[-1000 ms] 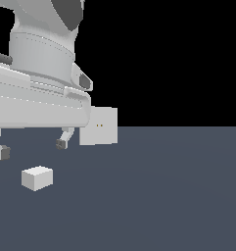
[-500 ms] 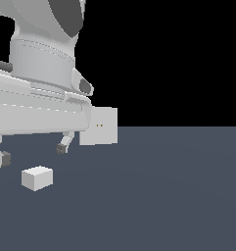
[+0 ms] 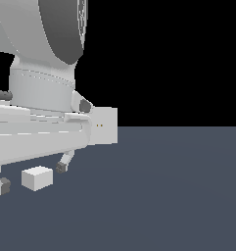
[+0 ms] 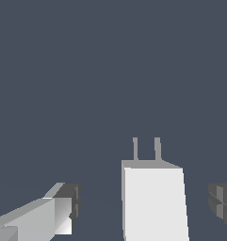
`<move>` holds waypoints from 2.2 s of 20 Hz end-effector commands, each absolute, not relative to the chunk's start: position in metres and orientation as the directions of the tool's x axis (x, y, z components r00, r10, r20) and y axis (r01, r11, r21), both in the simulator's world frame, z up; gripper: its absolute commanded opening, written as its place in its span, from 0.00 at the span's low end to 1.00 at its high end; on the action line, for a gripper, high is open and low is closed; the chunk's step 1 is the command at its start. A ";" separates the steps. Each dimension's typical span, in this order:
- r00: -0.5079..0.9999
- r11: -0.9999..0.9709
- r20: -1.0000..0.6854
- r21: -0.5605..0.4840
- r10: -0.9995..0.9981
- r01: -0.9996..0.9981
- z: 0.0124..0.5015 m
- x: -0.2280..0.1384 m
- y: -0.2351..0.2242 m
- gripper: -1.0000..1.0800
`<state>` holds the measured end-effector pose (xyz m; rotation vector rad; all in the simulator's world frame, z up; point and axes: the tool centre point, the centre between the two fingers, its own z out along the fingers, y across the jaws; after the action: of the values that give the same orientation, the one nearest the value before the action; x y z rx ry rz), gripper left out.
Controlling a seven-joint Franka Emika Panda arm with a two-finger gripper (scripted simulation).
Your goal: Plug the charger into the wall socket.
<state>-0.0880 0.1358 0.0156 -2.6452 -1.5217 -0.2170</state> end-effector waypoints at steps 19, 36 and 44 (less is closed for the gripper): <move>0.536 -0.544 0.165 0.001 0.828 0.839 0.018 -0.081 0.129 0.00; 0.867 -0.880 0.168 -0.002 0.469 0.476 0.085 -0.035 0.045 0.00; 0.916 -0.929 0.166 -0.001 0.364 0.369 0.100 -0.031 0.022 0.00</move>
<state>-0.0313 0.0246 0.0982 -3.0379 -0.6064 -0.2547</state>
